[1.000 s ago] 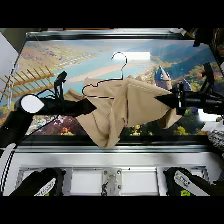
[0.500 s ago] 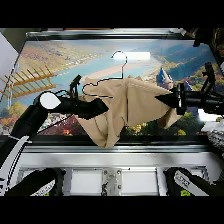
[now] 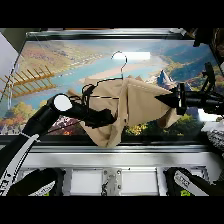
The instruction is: Fold the clothes and pants, and hang the long-sleeved shirts on hangers.
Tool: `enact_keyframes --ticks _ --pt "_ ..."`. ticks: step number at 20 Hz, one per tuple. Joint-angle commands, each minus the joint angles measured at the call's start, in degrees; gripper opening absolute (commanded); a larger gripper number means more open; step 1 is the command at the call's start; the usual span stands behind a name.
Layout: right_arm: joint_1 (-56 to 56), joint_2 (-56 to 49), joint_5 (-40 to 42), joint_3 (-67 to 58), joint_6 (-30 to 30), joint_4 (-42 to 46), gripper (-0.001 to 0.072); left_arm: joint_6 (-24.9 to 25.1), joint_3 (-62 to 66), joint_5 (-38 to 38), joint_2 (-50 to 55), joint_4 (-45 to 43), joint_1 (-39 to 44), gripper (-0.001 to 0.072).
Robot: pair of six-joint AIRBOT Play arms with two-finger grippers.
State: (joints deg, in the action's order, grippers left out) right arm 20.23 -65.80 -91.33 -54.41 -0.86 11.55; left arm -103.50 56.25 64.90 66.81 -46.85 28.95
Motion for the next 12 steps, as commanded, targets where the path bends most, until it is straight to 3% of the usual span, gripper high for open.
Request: enact_keyframes --ticks 1,5,6,7,12 --pt "0.0 0.0 0.0 -0.1 0.0 0.0 0.0014 -0.1 -1.3 0.9 0.1 0.5 4.1 0.0425" --pt "0.0 0.0 0.0 -0.1 0.0 0.0 0.0014 -1.3 -1.2 -2.9 0.1 0.5 6.2 0.0399" --pt "0.0 0.0 0.0 -0.1 0.0 0.0 0.0014 -1.4 -1.2 -3.9 0.1 0.5 6.3 0.0168" --pt "0.0 0.0 0.0 -0.1 0.0 0.0 0.0014 -1.4 -1.2 -4.8 0.1 0.5 6.3 0.0011" --pt "0.0 0.0 0.0 -0.1 1.9 -0.1 0.0016 -1.3 -1.2 -5.0 -3.7 -0.3 1.4 0.0011"
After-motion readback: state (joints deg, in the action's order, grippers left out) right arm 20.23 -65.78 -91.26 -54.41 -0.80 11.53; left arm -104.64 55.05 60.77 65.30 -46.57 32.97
